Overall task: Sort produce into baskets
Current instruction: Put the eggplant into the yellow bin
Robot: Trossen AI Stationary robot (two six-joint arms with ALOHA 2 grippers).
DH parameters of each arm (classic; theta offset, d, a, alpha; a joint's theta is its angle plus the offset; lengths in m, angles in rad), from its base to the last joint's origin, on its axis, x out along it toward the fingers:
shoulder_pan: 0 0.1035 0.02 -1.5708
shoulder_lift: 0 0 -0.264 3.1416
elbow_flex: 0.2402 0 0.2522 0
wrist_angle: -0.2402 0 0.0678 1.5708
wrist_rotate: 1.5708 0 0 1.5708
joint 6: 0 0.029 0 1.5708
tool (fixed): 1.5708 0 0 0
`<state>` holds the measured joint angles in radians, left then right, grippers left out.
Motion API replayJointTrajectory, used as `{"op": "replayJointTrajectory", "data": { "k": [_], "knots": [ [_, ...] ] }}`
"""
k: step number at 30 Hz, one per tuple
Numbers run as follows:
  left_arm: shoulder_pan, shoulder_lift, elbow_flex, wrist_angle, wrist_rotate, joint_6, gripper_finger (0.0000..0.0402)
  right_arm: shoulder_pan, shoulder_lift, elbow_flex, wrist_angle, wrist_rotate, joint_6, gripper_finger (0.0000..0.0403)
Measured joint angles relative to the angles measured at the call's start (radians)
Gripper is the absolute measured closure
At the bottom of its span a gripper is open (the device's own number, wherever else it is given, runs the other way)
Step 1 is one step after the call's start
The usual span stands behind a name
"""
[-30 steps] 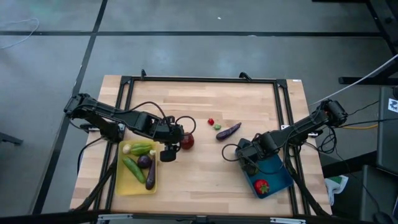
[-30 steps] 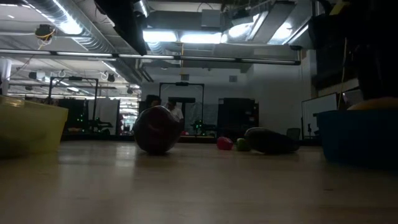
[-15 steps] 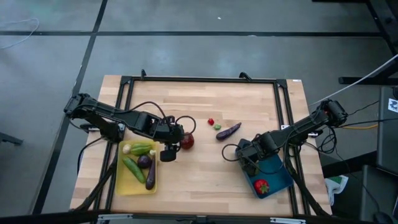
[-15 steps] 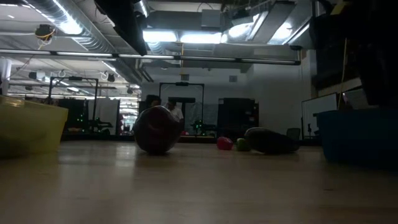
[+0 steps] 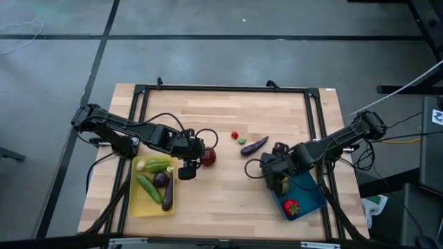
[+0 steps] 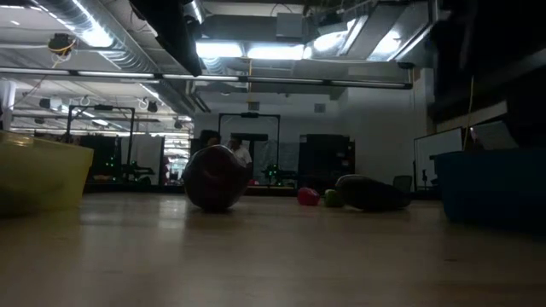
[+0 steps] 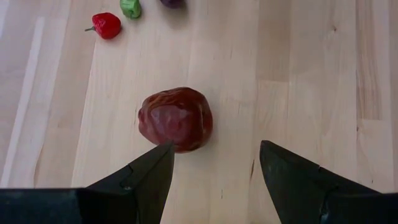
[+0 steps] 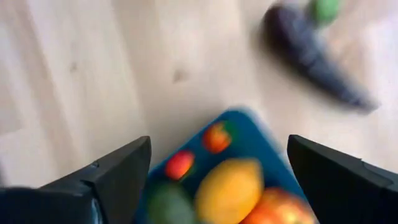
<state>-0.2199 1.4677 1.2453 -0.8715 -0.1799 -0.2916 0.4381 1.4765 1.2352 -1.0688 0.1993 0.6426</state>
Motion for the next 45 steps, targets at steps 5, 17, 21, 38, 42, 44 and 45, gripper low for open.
{"op": "replayJointTrajectory", "data": {
  "k": [5, 17, 21, 38, 42, 44, 45],
  "knots": [
    [0.000, 0.000, 0.000, 0.000, 0.000, 0.000, 0.0167, -0.057, 0.000, -0.007, 0.012, 0.044, -0.095, 0.0032],
    [0.000, 0.000, 0.000, 0.000, 0.000, 0.000, 0.0167, -0.296, 0.038, -0.019, 0.155, -0.078, -0.424, 0.0032],
    [0.000, 0.000, 0.000, 0.001, 0.000, 0.000, 0.0167, -0.348, 0.111, -0.019, 0.163, -0.136, -0.507, 0.0032],
    [0.000, 0.000, 0.000, 0.000, 0.000, 0.000, 0.0167, -0.399, 0.351, -0.020, 0.212, -0.067, -0.686, 0.0032],
    [0.000, 0.000, 0.000, 0.001, 0.000, 0.000, 0.0167, -0.402, 0.383, -0.020, 0.223, -0.061, -0.700, 0.0039],
    [0.000, 0.000, 0.000, 0.000, 0.000, 0.000, 0.0167, -0.401, 0.393, -0.020, 0.226, -0.061, -0.701, 0.0055],
    [0.000, 0.000, 0.000, 0.001, 0.000, 0.000, 0.0167, -0.400, 0.395, -0.020, 0.227, -0.065, -0.701, 0.0065]
  ]
}}
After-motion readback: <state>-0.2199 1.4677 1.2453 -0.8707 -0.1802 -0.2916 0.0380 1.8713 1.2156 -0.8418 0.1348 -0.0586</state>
